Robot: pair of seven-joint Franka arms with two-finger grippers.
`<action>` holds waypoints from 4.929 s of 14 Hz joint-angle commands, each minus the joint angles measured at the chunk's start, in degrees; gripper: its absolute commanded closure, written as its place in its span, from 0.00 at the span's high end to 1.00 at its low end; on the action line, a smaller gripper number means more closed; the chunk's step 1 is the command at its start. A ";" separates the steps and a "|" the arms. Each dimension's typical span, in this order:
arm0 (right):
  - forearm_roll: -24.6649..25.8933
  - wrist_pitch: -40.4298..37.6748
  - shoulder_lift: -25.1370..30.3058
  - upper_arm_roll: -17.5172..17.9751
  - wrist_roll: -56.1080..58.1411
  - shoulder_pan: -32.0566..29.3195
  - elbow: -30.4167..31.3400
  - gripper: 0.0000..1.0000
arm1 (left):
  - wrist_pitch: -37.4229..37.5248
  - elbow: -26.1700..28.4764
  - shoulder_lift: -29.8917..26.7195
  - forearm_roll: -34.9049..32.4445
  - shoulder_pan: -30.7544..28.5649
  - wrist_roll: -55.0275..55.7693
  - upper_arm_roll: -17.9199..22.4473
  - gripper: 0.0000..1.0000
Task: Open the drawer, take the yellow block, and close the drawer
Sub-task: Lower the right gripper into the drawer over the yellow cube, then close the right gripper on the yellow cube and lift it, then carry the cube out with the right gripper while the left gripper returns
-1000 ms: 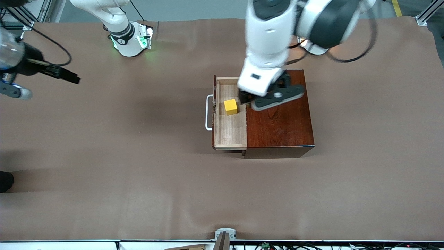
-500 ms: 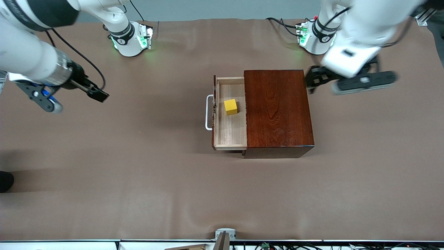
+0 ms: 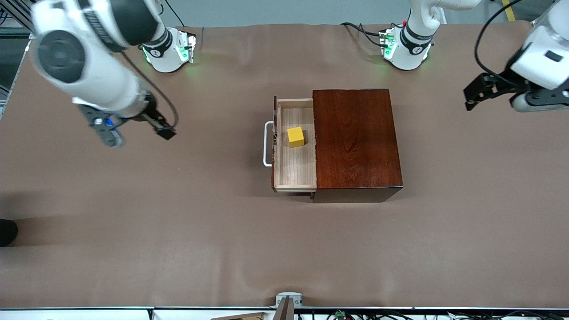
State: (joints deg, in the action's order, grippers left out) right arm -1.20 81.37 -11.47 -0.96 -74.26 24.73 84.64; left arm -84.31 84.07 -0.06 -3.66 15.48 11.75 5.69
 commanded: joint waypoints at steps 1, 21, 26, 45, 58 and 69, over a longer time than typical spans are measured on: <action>-4.72 -0.24 -1.71 -0.62 -2.62 1.02 -1.14 1.00 | -1.38 3.81 -2.49 1.11 -1.68 -1.73 -0.68 1.00; -22.00 33.66 -15.85 -0.62 -44.03 14.98 -0.79 1.00 | -2.97 0.75 0.06 1.47 -2.03 -6.48 -0.95 1.00; -18.15 36.32 -19.99 -0.89 -46.93 19.47 -0.53 1.00 | -3.06 0.75 0.06 1.47 -2.12 -6.39 -1.39 1.00; -17.07 40.28 -22.55 -0.71 -49.40 20.19 -1.05 0.00 | -2.79 1.36 -0.12 1.82 -2.38 -6.48 -2.71 1.00; -24.20 12.60 -18.16 -0.79 -40.02 6.91 -12.30 0.00 | -2.97 1.10 0.06 1.82 -3.26 -6.48 -2.53 1.00; -19.12 -0.32 -14.19 -0.97 -8.92 -9.08 -11.25 0.00 | -3.15 0.48 4.35 3.75 0.16 0.18 -8.23 1.00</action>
State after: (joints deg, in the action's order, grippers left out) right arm -23.24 82.95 -27.19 -2.96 -88.52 17.95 71.84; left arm -87.55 85.68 2.72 -0.51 15.57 9.61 -0.83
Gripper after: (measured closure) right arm 0.445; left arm 0.000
